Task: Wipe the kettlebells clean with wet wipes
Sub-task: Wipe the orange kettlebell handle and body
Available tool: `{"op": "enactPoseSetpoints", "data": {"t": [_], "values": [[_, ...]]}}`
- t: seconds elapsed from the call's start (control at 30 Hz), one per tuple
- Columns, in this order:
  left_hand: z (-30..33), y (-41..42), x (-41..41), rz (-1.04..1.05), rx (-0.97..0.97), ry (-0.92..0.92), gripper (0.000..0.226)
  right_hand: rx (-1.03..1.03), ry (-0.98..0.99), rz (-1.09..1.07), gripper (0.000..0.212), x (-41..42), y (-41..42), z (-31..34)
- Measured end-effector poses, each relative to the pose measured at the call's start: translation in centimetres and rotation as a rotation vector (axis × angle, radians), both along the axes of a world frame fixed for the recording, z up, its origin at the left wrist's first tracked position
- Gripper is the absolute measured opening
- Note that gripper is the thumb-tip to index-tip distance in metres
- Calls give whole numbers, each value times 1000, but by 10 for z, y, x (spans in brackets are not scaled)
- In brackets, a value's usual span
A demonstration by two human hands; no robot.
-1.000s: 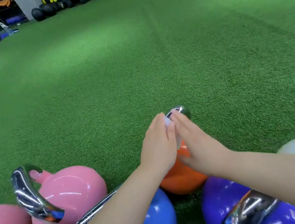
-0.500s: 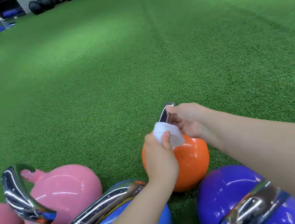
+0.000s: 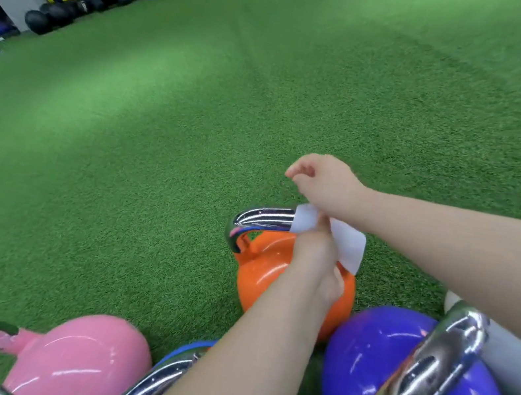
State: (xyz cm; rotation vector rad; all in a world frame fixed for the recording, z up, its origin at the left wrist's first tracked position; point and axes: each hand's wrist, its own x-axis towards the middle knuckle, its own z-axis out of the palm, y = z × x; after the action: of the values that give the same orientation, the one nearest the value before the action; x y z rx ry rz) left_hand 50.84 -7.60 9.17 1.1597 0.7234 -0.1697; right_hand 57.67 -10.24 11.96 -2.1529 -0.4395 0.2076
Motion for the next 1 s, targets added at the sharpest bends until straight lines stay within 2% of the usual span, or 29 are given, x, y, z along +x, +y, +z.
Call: {"op": "enactPoseSetpoints", "data": {"t": [0.03,0.1,0.17,0.2,0.23,0.27,0.3,0.33,0.37,0.4,0.5,0.57,0.67,0.73,0.8,0.87,0.93,1.0], "values": [[-1,3,-1,-9,-11,-50,15,-9,-116,-50,23,-11,-9,-3],[8,19,-19,-118,122,-98,5,-131,-264,36,22,-34,-19,-12],[5,40,-36,-233,287,-94,30,-314,-351,197,27,-44,-20,-21],[3,53,-40,-273,415,-99,29,-366,-352,243,30,-45,-19,-22],[5,65,-45,-272,570,-115,17,-406,-336,283,34,-42,-17,-23],[6,78,-47,-237,790,-174,14,-428,-322,316,36,-39,-14,-22],[9,91,-47,-211,1042,-214,20,-448,-316,341,37,-34,-11,-21],[12,104,-43,-214,1212,-276,23,-463,-305,356,36,-29,-7,-18],[16,115,-40,-231,1304,-304,26,-468,-280,364,32,-25,-4,-15],[12,125,-33,-259,1317,-304,32,-478,-258,370,27,-21,-1,-12],[1,139,-25,-452,1315,-223,54,-582,-147,414,42,-12,7,-3],[-5,143,-22,-538,1293,-198,56,-673,-106,427,39,-10,14,-2],[-7,146,-14,-532,1290,-225,32,-776,-135,411,20,-10,26,-5],[-8,147,-11,-545,1321,-240,18,-791,-174,403,18,-12,28,-7],[-12,149,-11,-587,1339,-268,14,-702,-194,395,17,-11,24,-13],[-16,150,-11,-594,1354,-295,15,-545,-158,373,24,-9,15,-20],[-18,149,-12,-558,1360,-310,16,-444,-120,351,35,-8,7,-24],[-19,147,-16,-509,1366,-306,16,-395,-105,340,35,-7,3,-27]]}}
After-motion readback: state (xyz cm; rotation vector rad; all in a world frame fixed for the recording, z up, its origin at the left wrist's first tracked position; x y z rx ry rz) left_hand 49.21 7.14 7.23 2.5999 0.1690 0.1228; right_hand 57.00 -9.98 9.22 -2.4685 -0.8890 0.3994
